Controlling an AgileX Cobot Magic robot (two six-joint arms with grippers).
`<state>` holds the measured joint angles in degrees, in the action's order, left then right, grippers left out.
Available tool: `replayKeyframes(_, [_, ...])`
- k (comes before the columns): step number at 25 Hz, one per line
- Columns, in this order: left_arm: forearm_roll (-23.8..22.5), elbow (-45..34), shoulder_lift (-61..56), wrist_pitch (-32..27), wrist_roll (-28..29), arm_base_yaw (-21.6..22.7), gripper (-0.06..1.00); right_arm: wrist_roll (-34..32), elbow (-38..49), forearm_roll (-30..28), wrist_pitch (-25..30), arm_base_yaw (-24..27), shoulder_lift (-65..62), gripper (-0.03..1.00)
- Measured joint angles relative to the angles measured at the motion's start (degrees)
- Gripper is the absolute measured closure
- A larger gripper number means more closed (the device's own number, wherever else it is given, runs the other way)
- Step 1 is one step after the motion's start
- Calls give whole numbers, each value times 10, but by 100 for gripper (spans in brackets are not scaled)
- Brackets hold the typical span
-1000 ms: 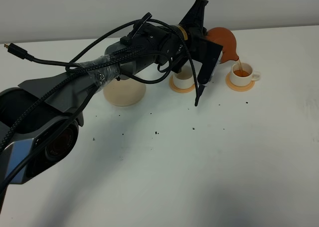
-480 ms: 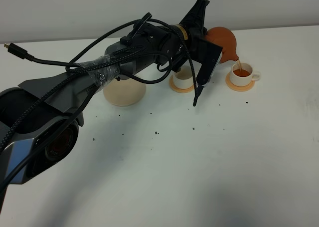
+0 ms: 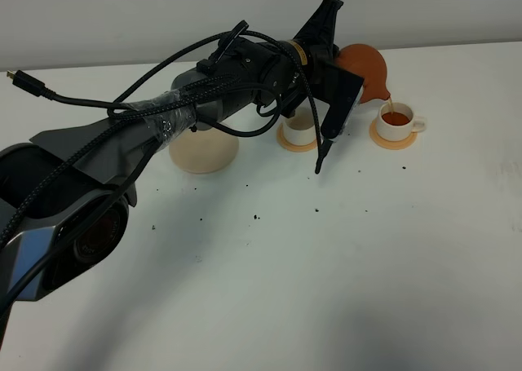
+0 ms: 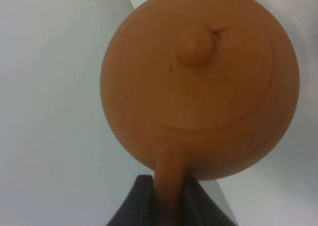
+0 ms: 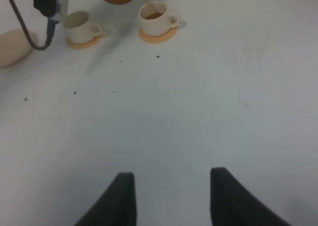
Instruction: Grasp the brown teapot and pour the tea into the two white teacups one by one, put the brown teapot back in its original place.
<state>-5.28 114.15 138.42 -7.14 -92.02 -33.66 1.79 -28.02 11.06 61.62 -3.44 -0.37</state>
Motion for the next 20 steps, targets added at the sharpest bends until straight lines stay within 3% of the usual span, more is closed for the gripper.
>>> replayKeyframes(20, [1,0,0,11,-21,0,82,0,0,0,0,0,0,61])
